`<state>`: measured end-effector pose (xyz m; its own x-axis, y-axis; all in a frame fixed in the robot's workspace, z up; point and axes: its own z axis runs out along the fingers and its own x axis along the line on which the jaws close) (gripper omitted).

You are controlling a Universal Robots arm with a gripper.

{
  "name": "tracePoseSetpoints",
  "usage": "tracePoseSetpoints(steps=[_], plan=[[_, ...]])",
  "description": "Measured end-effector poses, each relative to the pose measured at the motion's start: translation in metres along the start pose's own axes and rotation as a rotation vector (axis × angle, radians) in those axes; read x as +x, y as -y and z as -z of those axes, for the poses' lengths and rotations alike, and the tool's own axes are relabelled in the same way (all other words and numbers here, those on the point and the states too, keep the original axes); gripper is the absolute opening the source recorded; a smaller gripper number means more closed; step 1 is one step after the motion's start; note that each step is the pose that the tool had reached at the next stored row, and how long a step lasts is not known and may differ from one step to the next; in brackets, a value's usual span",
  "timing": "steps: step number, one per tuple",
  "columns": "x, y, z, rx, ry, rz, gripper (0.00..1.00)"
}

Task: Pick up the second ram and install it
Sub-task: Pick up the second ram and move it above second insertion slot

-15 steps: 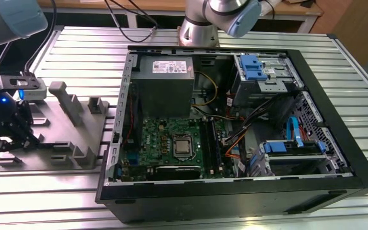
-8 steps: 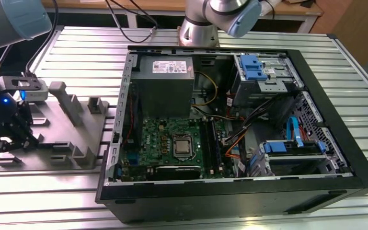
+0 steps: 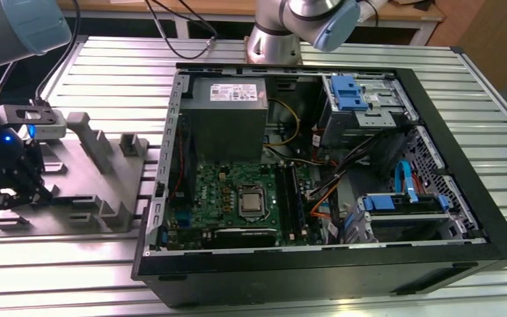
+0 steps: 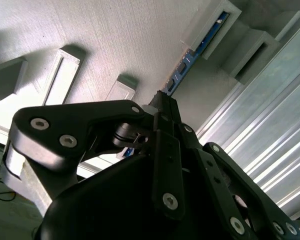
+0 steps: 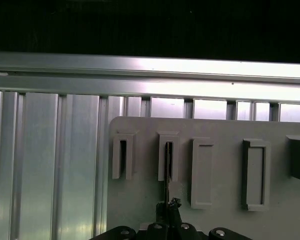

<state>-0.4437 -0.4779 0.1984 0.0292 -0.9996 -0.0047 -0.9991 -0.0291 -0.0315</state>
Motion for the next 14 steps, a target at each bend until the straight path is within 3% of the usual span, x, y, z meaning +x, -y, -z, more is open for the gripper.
tracePoseSetpoints(steps=[9, 14], plan=[[0.0, 0.0, 0.0, -0.0001, 0.0001, 0.0, 0.12], [0.0, 0.0, 0.0, 0.0, -0.0003, -0.024, 0.12]])
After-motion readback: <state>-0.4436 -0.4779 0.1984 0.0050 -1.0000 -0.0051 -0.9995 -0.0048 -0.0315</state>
